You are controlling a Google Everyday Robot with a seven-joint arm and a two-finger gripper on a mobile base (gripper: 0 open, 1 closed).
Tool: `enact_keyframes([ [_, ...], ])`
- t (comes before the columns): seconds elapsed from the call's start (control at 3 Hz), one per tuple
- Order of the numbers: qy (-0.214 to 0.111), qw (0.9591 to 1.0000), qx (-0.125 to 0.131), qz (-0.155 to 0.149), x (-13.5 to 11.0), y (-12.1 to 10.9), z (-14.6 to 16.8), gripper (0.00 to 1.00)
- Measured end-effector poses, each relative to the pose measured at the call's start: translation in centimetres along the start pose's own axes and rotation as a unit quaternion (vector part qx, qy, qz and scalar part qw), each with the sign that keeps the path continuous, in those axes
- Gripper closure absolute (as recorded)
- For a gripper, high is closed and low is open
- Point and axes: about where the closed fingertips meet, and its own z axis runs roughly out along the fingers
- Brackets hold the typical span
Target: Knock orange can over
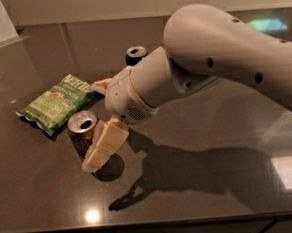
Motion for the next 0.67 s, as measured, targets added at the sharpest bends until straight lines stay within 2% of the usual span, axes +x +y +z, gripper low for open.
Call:
enact_keyframes([
  [0.33, -0.008, 0.9999, -0.008, 0.002, -0.31, 0.29, 0.98, 0.16],
  [0.67, -0.015, 0.9998, -0.011, 0.009, -0.39, 0.25, 0.87, 0.39],
])
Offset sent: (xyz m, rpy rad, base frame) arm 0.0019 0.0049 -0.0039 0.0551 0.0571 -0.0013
